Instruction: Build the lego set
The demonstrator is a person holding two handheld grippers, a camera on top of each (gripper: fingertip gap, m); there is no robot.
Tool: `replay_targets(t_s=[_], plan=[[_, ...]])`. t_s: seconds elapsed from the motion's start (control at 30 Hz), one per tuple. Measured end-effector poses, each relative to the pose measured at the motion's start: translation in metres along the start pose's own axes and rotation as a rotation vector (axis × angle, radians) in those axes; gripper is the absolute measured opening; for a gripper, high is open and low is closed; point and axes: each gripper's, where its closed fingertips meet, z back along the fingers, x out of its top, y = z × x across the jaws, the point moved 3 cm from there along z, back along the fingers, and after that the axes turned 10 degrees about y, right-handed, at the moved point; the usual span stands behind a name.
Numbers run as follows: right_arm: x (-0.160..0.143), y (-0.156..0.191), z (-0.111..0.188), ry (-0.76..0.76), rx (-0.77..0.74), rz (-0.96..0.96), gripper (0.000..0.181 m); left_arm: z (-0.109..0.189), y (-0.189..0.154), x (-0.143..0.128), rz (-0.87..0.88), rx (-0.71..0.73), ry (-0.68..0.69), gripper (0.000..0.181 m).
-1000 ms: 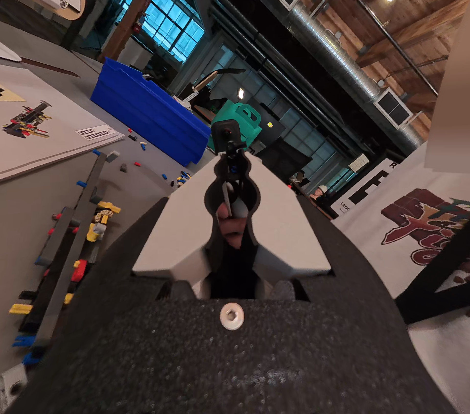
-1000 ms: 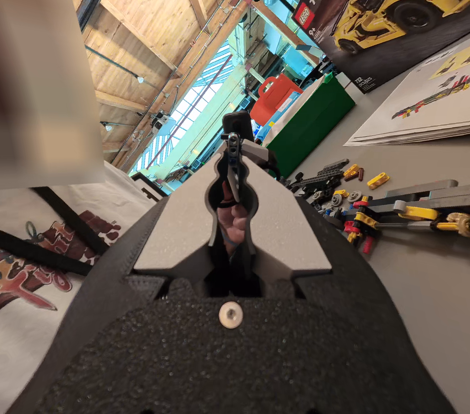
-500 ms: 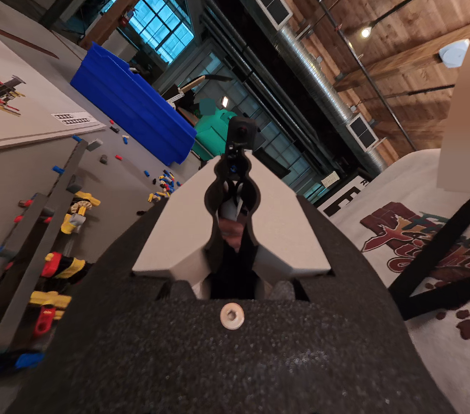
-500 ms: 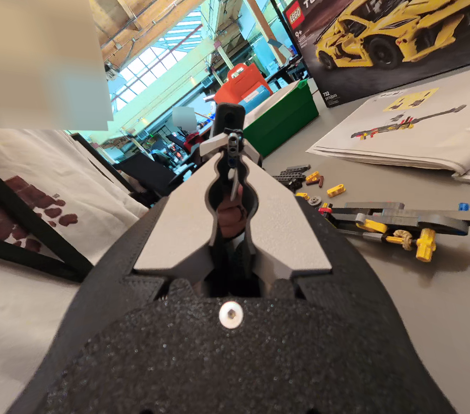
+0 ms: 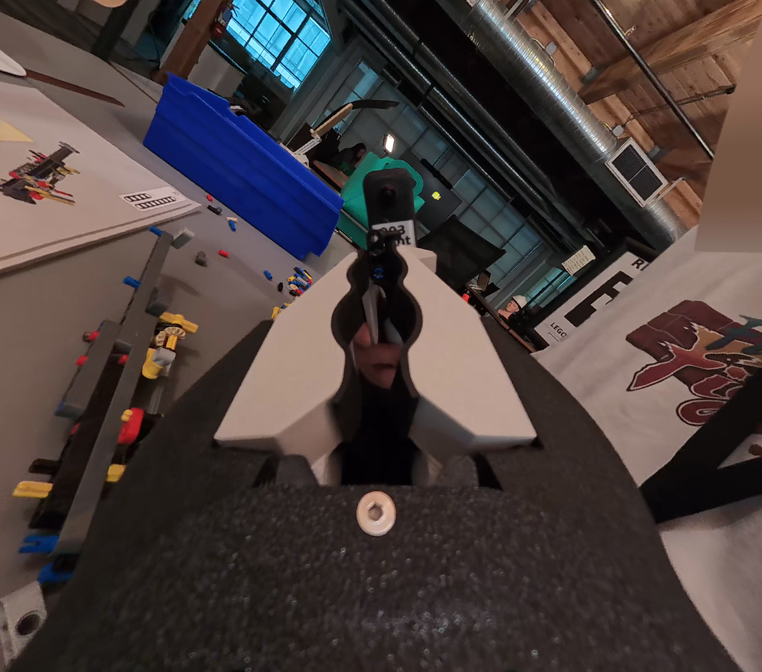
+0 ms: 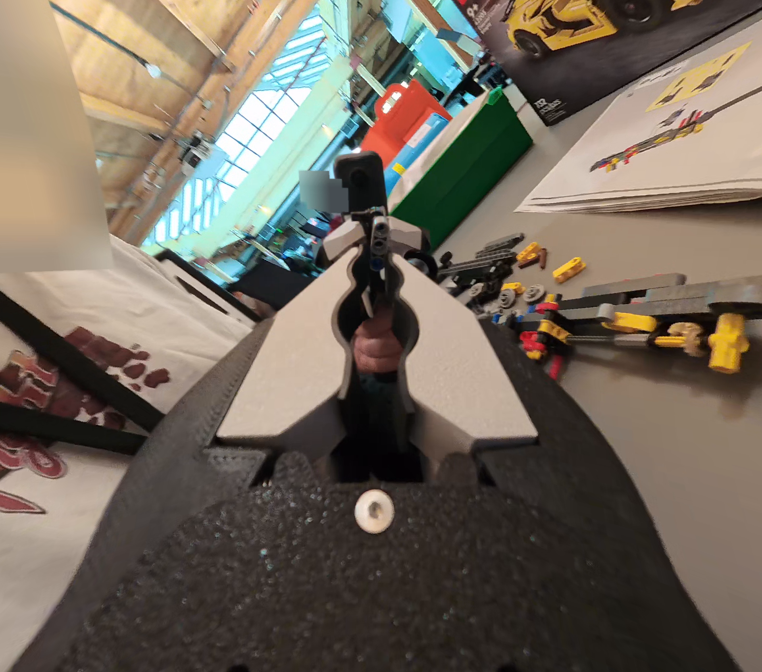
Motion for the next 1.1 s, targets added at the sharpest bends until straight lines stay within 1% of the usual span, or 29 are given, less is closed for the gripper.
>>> replay_targets(t_s=[0.1, 0.2, 0.4, 0.5, 0.57, 0.63, 0.67, 0.73, 0.77, 0.8, 0.83, 0.87, 0.93, 0.97, 1.0, 1.03, 1.1], plan=[[0.002, -0.002, 0.001, 0.037, -0.055, 0.046, 0.006, -0.001, 0.002, 0.000, 0.007, 0.010, 0.007, 0.006], [0.004, 0.002, 0.003, 0.028, -0.066, 0.135, 0.006, -0.003, 0.000, 0.002, 0.069, -0.038, -0.007, 0.005], [-0.001, 0.000, 0.004, 0.104, -0.058, 0.101, 0.006, -0.003, 0.002, -0.004, 0.036, -0.015, 0.043, 0.006], [0.000, -0.005, 0.003, 0.111, -0.071, 0.071, 0.007, -0.003, 0.005, -0.004, -0.059, 0.068, 0.069, 0.006], [0.004, -0.008, 0.003, 0.075, -0.073, 0.062, 0.010, -0.003, 0.006, -0.003, -0.161, 0.146, 0.091, 0.006], [0.013, -0.007, 0.008, 0.003, -0.063, 0.039, 0.032, 0.001, 0.011, -0.001, -0.316, 0.289, 0.118, 0.006], [0.014, -0.009, 0.010, 0.008, -0.092, 0.043, 0.034, 0.004, 0.013, 0.002, -0.415, 0.368, 0.132, 0.006], [0.017, -0.008, 0.012, 0.010, -0.182, 0.133, 0.036, 0.009, 0.015, 0.003, -0.653, 0.528, 0.191, 0.006], [0.019, -0.007, 0.011, 0.009, -0.227, 0.179, 0.041, 0.010, 0.016, 0.002, -0.791, 0.606, 0.225, 0.006], [0.019, -0.006, 0.008, 0.030, -0.264, 0.207, 0.051, 0.010, 0.015, 0.000, -0.932, 0.674, 0.261, 0.006], [0.019, -0.006, 0.003, 0.063, -0.289, 0.228, 0.054, 0.009, 0.013, -0.003, -1.070, 0.724, 0.291, 0.006], [0.017, -0.006, -0.001, 0.101, -0.301, 0.254, 0.053, 0.008, 0.012, -0.005, -1.198, 0.765, 0.315, 0.006], [0.014, -0.008, -0.008, 0.163, -0.339, 0.319, 0.050, 0.006, 0.010, -0.010, -1.386, 0.817, 0.355, 0.007], [0.009, -0.009, -0.011, 0.216, -0.344, 0.352, 0.043, 0.006, 0.009, -0.010, -1.458, 0.848, 0.366, 0.007], [0.004, -0.010, -0.013, 0.273, -0.345, 0.374, 0.038, 0.005, 0.009, -0.011, -1.512, 0.859, 0.380, 0.007], [0.001, -0.012, -0.015, 0.305, -0.359, 0.391, 0.038, 0.003, 0.008, -0.013, -1.552, 0.858, 0.397, 0.007], [-0.001, -0.010, -0.017, 0.323, -0.352, 0.426, 0.031, 0.002, 0.006, -0.015, -1.640, 0.861, 0.413, 0.007]])
